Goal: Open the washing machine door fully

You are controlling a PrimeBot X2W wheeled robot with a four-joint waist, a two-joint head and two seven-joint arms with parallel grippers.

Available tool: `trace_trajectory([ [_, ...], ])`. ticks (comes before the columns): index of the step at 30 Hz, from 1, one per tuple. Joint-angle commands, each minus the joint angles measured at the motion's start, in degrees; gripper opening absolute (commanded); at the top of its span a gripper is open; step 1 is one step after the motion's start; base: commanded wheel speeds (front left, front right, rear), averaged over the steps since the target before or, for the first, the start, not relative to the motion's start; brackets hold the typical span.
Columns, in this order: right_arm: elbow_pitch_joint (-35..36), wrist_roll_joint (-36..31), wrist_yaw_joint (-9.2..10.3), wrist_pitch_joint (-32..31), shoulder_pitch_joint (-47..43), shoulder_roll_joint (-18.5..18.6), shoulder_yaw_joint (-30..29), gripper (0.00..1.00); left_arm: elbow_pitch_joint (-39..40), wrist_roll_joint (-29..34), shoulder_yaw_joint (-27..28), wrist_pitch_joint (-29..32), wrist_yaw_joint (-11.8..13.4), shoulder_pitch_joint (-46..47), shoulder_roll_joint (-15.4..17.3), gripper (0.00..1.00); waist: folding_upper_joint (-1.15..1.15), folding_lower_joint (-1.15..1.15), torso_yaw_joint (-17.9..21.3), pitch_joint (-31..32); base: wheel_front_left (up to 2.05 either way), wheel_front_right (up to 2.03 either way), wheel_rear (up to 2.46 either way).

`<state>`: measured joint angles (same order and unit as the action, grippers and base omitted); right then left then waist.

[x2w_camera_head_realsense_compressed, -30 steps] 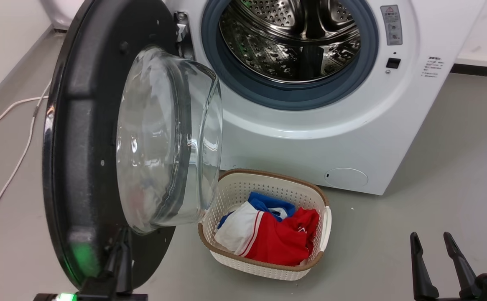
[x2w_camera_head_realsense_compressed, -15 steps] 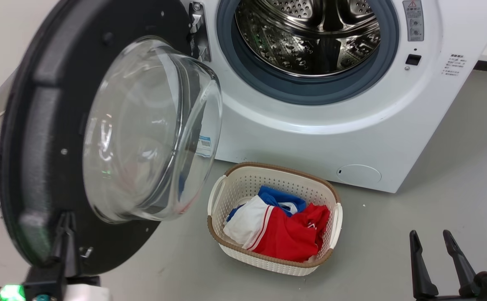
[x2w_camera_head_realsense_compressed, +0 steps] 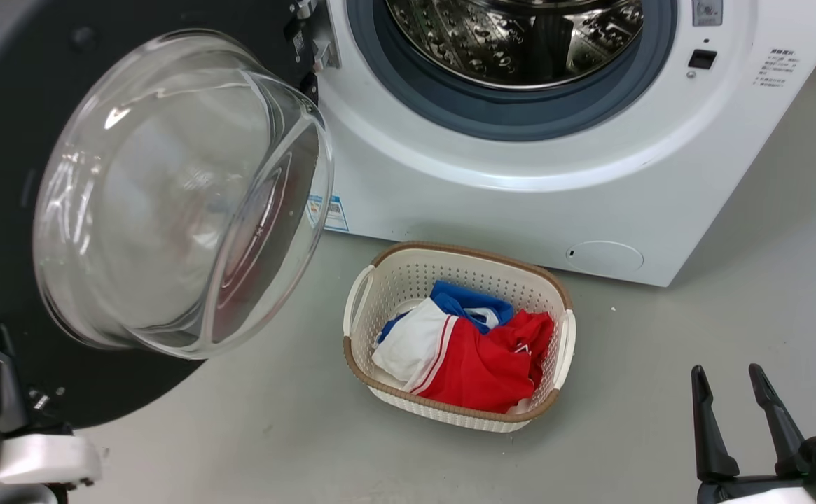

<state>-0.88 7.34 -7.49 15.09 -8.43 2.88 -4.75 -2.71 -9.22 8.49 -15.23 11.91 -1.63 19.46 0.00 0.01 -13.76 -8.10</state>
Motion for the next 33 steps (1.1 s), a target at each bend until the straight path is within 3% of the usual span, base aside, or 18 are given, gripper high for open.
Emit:
trace_trajectory([
  [1,0.21,-0.53,0.00,0.10,0.81,-0.02,-0.15,1.00,-0.71,-0.33,1.36,0.15,0.03,1.29,0.47,0.00,0.00,-0.01,-0.08,-0.54,0.00,0.00,0.00],
  [11,0.68,-1.64,0.00,0.10,2.23,-0.02,-0.35,1.00,-5.49,-1.23,7.19,0.16,-2.03,5.63,1.49,0.00,0.00,-0.01,0.09,-3.15,0.00,0.00,0.00],
  [33,0.68,-3.28,0.00,0.10,4.88,-0.02,-0.40,1.00,-22.57,-1.61,15.41,0.16,-9.49,16.13,6.50,0.00,0.00,-0.01,1.84,-6.93,0.00,0.00,0.00],
])
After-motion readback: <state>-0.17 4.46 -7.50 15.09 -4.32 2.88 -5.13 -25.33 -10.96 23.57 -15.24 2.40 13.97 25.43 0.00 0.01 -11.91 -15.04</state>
